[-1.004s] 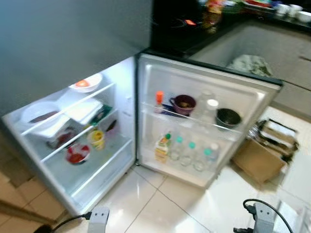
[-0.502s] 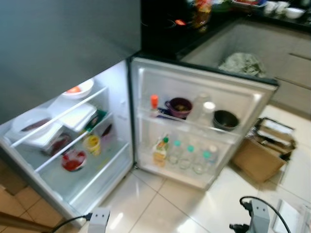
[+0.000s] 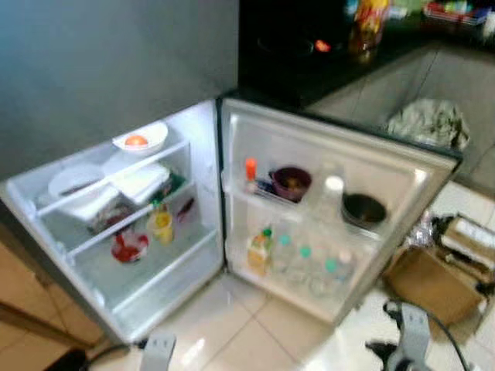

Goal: Restocking fridge

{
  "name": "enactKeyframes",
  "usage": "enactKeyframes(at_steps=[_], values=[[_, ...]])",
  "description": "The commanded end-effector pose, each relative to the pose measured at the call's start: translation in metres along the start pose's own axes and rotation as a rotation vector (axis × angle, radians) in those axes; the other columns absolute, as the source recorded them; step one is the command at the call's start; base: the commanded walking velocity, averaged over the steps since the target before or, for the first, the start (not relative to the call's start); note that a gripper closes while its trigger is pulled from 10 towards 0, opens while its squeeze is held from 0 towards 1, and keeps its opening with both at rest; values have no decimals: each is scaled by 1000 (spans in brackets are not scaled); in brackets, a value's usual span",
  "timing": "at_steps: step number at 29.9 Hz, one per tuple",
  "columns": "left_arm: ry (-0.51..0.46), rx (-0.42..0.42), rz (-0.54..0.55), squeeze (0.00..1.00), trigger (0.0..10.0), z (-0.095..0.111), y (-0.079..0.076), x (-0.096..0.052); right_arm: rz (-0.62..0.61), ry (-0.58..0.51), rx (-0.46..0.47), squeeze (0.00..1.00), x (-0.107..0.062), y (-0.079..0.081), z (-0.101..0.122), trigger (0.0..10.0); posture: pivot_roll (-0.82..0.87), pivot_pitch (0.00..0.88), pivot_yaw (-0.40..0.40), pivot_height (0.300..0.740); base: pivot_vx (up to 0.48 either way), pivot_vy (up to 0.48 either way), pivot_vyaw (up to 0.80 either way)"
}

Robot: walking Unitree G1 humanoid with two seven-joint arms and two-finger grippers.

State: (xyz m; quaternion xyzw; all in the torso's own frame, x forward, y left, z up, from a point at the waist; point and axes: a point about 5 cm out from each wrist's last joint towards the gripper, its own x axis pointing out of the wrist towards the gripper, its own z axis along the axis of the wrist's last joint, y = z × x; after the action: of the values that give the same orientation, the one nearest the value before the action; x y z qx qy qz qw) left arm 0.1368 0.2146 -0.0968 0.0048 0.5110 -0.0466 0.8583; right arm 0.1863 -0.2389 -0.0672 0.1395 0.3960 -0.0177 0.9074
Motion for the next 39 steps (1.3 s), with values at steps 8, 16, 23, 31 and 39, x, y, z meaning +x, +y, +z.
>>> enactKeyframes(at_steps=[8,16,23,31,39], values=[[17,10,0,0,10000,-5,0,-1,365,-123,-194,0,5,27,47,10000,-43,0,-21,740,0,-294,0],[7,7,10,0,10000,-2,-1,0,947,-286,-276,1000,-13,80,104,10000,-49,0,-20,740,0,0,0],[-8,-3,38,0,10000,0,5,-1,1140,-311,-418,1000,-30,105,126,10000,-44,0,-22,740,0,0,0],[-237,-210,195,0,10000,52,27,-2,680,-107,-481,0,4,73,93,10000,-38,0,-24,740,0,0,0],[-514,-365,292,0,10000,121,57,-17,225,121,-368,0,8,18,41,10000,-32,0,-17,740,0,0,0]])
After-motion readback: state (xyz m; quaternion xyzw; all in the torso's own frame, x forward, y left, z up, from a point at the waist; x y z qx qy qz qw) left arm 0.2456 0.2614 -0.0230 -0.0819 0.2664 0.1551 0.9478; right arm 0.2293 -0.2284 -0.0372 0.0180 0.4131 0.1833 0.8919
